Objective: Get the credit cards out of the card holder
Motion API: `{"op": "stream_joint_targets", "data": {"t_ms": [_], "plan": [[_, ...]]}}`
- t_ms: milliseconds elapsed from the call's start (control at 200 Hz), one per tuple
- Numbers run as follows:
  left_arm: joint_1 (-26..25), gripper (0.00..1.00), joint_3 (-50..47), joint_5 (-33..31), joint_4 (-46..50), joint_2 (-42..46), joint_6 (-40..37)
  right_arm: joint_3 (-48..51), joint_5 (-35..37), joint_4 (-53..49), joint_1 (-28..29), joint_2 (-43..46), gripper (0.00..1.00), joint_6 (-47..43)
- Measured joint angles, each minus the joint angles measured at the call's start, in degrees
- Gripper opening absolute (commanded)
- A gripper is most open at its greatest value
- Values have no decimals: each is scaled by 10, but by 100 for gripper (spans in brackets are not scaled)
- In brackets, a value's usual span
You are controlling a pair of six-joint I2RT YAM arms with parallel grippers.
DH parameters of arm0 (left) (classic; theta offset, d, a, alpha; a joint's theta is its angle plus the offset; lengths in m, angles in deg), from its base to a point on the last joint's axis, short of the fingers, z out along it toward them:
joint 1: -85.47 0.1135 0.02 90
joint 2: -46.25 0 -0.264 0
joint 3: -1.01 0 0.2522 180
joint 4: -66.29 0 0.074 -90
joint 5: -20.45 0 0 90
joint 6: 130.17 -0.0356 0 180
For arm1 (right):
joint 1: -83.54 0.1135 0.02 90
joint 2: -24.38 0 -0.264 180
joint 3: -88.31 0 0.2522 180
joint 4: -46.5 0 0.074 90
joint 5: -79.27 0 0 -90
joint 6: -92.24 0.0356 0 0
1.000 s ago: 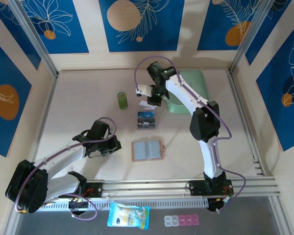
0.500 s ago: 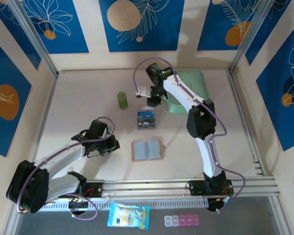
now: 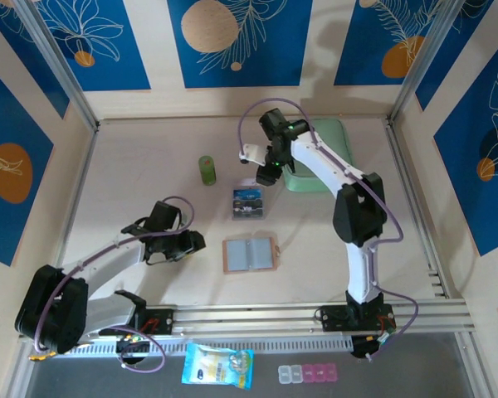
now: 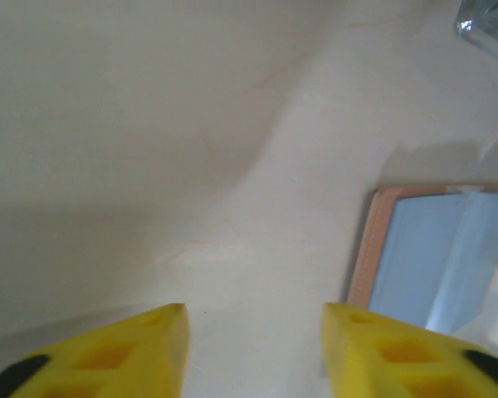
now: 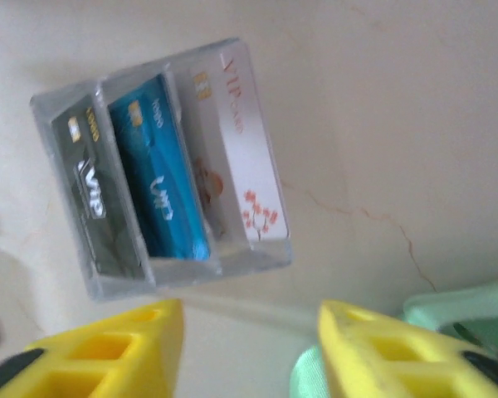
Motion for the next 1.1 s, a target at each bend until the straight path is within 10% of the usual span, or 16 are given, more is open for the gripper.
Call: {"op": "stream_joint_targets", "data": {"t_ms": [135, 275, 755, 1100], "plan": [[14, 90, 25, -24, 16, -5, -28, 103, -4, 50, -13, 85, 100, 35], [31, 99, 55, -55, 31, -7, -56, 211, -9, 107, -30, 167, 99, 78], [70, 100, 110, -293, 57, -5, -201, 579, -13, 380, -179, 364, 99, 330], [90, 99, 6, -433, -143, 33, -336, 739, 10, 617, -238, 373, 99, 451]]}}
